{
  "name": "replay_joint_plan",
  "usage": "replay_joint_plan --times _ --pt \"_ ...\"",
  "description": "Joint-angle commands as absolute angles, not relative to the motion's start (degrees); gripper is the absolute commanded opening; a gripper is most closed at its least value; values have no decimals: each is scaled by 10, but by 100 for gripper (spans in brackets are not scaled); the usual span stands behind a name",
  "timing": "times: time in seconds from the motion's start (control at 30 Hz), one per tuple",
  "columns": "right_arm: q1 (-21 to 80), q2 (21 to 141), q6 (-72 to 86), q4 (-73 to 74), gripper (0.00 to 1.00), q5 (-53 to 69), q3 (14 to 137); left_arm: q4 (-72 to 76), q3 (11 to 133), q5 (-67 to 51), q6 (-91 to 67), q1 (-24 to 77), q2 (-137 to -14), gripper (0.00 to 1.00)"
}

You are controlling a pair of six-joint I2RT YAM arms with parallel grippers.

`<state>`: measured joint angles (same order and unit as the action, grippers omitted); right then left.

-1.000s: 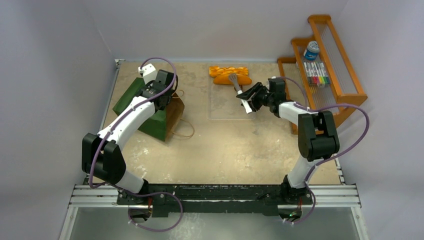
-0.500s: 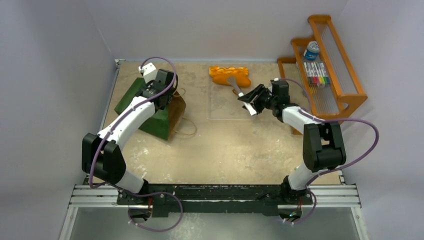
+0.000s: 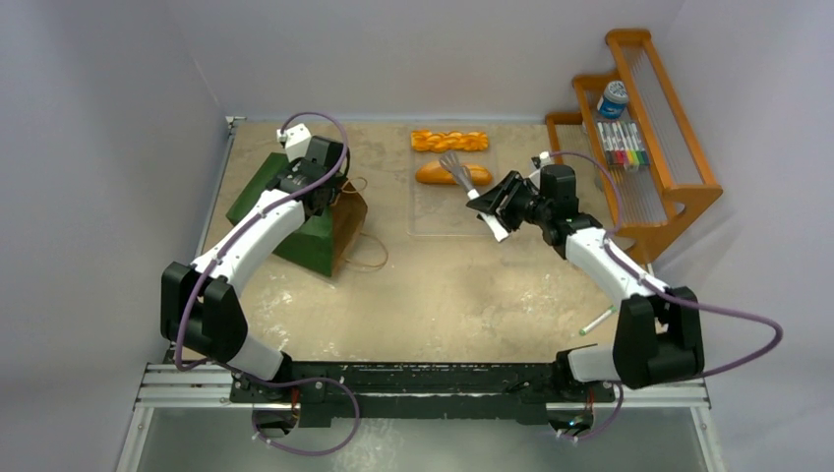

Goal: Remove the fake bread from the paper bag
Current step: Place the fake bread in the container.

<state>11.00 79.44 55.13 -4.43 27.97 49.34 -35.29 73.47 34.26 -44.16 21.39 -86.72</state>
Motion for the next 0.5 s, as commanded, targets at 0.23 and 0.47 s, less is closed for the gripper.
replay_joint_plan --times 0.23,0.47 --pt "141 687 470 -17 43 301 455 -398 771 301 -388 210 -824 0" --pt "231 660 417 20 41 271 472 -423 804 271 -365 210 -828 0"
